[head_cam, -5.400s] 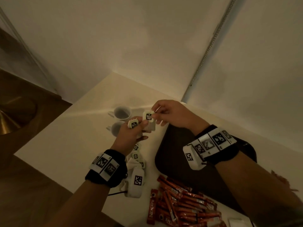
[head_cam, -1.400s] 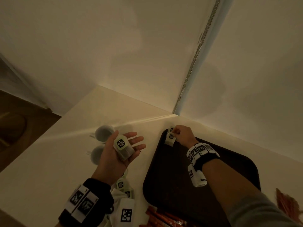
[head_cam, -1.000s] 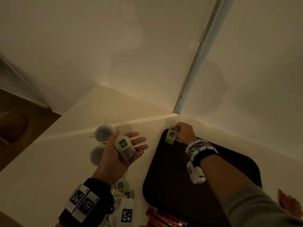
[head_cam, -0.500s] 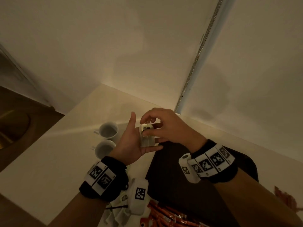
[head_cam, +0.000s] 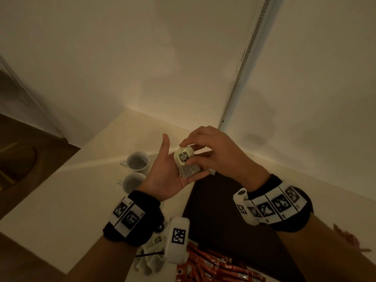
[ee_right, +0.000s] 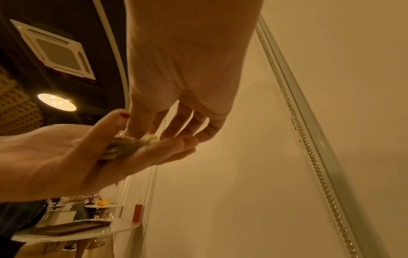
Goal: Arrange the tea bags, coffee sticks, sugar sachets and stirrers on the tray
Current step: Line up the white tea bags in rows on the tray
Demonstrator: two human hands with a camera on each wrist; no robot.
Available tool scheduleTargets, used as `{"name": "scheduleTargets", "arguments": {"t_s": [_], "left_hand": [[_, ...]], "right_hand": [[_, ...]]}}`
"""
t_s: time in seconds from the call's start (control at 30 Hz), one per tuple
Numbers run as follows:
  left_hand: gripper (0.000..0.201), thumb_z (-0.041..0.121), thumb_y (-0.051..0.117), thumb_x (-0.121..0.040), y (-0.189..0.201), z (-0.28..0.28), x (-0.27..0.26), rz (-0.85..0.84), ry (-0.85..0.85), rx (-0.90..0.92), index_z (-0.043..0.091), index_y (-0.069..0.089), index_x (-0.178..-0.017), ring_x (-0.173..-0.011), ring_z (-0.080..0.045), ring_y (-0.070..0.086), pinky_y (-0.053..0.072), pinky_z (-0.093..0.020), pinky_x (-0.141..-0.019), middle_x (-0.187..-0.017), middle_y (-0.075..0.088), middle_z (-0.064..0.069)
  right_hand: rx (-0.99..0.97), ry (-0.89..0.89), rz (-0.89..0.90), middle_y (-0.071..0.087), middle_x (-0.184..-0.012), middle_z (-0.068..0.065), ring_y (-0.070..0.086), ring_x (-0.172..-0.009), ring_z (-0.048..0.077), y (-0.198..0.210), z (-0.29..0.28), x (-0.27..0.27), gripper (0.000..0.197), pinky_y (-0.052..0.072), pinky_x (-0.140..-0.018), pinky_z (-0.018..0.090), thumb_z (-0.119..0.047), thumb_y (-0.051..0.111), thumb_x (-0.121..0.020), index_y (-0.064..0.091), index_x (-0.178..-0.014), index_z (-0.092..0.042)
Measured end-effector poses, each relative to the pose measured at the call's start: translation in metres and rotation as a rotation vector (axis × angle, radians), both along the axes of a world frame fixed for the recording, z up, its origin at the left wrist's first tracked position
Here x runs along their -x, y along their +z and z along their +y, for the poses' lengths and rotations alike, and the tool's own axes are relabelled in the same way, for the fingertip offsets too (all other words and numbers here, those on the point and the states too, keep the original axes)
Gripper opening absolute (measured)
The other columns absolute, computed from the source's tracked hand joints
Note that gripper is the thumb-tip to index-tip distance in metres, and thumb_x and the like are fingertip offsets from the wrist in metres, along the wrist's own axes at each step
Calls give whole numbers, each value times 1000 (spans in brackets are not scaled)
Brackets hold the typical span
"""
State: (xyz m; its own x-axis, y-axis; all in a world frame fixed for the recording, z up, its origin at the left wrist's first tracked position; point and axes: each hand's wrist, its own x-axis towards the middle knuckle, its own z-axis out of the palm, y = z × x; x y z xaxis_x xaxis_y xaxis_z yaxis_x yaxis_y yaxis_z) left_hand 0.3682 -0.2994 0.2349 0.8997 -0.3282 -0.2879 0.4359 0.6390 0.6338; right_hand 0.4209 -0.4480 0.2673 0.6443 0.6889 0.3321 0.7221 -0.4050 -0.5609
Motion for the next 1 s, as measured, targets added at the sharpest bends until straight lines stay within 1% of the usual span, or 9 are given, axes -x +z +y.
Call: {"name": "scheduleTargets", "arguments": {"t_s": [0.2, 0.33, 0.47, 0.57, 0.67, 0.77, 0.8, 0.87, 1.0], "left_hand": [[82, 71, 19, -87, 3, -3, 8, 1, -11, 52, 9, 53, -129, -113, -27, 62, 55, -46, -87, -123, 64, -15], [81, 72, 18, -87, 3, -4, 10, 4, -52, 31, 11, 55, -126, -110, -30, 64, 53, -48, -89, -124, 63, -14], [76, 69, 20, -90, 0, -5, 13, -14, -31, 48, 12, 54, -127, -115, -30, 61, 50, -48, -94, -128, 61, -15], [74, 69, 28, -87, 1, -5, 15, -29, 18, 56, 12, 58, -124, -113, -28, 62, 51, -46, -94, -125, 63, -16], [64, 62, 42, -82, -1, -3, 17, -72, 98, -5, 12, 59, -118, -107, -26, 65, 57, -38, -86, -116, 68, -12], [28, 28, 63, -81, 1, -5, 16, -178, 153, -158, 14, 60, -105, -95, -19, 70, 57, -24, -68, -98, 73, -5], [24, 20, 65, -77, 2, -7, 16, -194, 168, -194, 14, 60, -100, -89, -16, 70, 55, -20, -63, -91, 73, -3], [23, 17, 64, -74, 6, -12, 16, -214, 188, -188, 15, 61, -96, -82, -13, 70, 53, -17, -58, -87, 73, 1], [27, 23, 61, -75, 9, -21, 16, -239, 172, -127, 15, 61, -101, -88, -14, 69, 53, -18, -56, -96, 73, 3]], "right_hand": [[193, 84, -114, 56, -107, -1, 50, -94, 15, 11, 1, 8, 37, 47, -80, 38, -31, 66, -79, 64, -115, -23], [309, 95, -177, 52, -107, -4, 44, -92, 9, 18, 3, 10, 33, 45, -78, 36, -29, 70, -75, 62, -107, -26], [310, 109, -247, 55, -99, -4, 42, -86, 7, 22, 7, 14, 23, 42, -74, 31, -24, 70, -75, 62, -97, -23], [235, 125, -143, 59, -86, -8, 48, -80, 5, 28, 7, 18, 10, 42, -72, 23, -22, 67, -83, 62, -89, -17], [85, 54, 40, 62, -77, -12, 58, -72, 4, 43, 0, 15, 8, 45, -66, 13, -17, 67, -85, 62, -88, -13], [-19, -56, 113, 65, -76, -8, 62, -70, 3, 58, -2, 10, 13, 43, -61, 8, -16, 72, -81, 65, -93, -13], [-48, -85, 136, 67, -75, -6, 62, -67, 2, 61, -2, 9, 17, 42, -61, 7, -16, 73, -80, 66, -94, -12], [-82, -138, 174, 67, -71, -4, 61, -62, 0, 68, -1, 9, 21, 43, -62, 7, -16, 76, -77, 67, -95, -11], [-21, -201, 136, 63, -66, -9, 57, -58, -1, 77, 2, 8, 19, 44, -59, 8, -21, 78, -75, 70, -90, -13]]}}
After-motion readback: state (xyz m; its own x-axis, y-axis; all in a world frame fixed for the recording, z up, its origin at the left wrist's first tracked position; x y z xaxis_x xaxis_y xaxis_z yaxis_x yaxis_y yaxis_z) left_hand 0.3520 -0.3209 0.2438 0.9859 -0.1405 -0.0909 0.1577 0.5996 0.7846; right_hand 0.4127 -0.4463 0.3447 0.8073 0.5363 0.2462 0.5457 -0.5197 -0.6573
